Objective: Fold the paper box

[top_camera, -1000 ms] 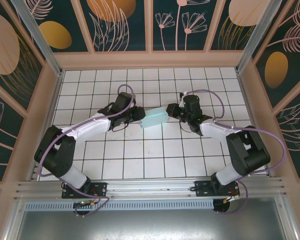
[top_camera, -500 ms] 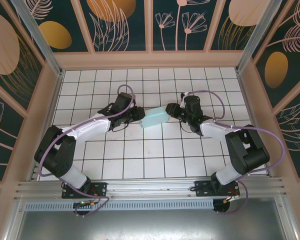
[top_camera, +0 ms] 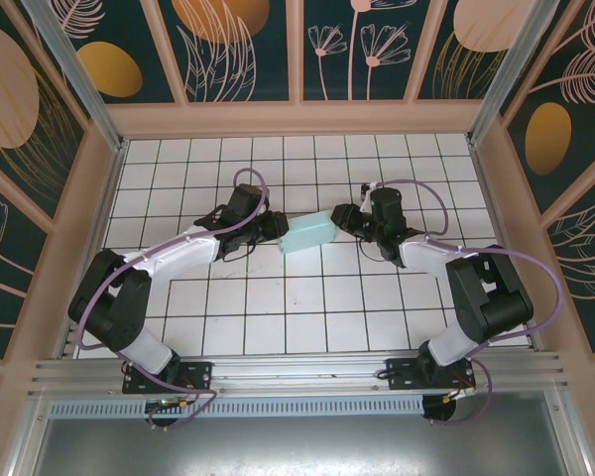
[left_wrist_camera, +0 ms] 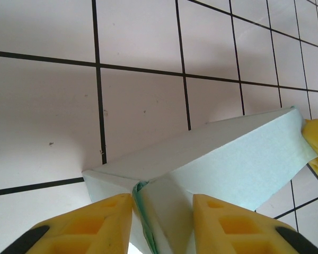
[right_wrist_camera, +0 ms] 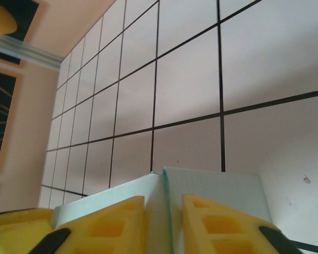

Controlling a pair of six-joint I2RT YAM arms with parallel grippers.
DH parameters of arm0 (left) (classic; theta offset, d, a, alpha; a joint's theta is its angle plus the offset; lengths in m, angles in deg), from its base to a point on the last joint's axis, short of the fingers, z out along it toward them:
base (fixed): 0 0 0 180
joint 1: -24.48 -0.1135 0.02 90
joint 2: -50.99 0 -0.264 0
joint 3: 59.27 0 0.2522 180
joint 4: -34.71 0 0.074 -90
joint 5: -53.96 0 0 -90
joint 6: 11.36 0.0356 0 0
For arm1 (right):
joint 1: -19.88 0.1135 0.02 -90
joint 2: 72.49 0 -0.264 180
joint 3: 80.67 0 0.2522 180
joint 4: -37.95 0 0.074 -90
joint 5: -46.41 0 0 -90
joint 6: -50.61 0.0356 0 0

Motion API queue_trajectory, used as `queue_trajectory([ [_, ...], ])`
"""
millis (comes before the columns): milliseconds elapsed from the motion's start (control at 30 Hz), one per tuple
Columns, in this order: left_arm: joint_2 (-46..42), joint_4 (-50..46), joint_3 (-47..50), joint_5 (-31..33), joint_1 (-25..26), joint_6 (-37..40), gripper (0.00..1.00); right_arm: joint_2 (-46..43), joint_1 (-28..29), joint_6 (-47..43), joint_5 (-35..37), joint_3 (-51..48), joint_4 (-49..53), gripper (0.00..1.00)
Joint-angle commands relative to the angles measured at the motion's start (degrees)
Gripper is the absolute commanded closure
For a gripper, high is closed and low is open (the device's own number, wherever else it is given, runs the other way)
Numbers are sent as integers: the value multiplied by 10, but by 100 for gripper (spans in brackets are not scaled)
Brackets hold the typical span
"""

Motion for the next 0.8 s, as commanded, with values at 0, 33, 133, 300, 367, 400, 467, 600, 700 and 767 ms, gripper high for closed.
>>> queue_trajectory([
  [0,17,-53,15,5,-2,12,62,19,-14,22,-10,-20,22,84],
  [33,18,-52,13,4,-2,12,60,19,-16,27,-16,-21,17,84],
  [133,20,-51,8,2,-1,12,56,15,-18,36,-31,-24,4,88],
  [300,23,-47,8,2,-2,13,53,22,-23,39,-38,-25,-4,100],
  [367,24,-46,8,2,-1,12,58,25,-24,43,-38,-30,-10,100],
  [400,23,-44,9,0,-2,12,62,26,-23,44,-37,-32,-12,100],
  [467,23,-43,14,-1,-2,10,66,23,-24,41,-35,-32,-12,100],
  [600,23,-42,18,-6,-2,9,65,10,-24,32,-33,-27,-12,88],
  [700,26,-39,16,-7,-2,9,63,1,-22,26,-33,-15,-12,73],
  [767,29,-38,16,-9,-2,10,63,0,-22,18,-33,-7,-11,64],
])
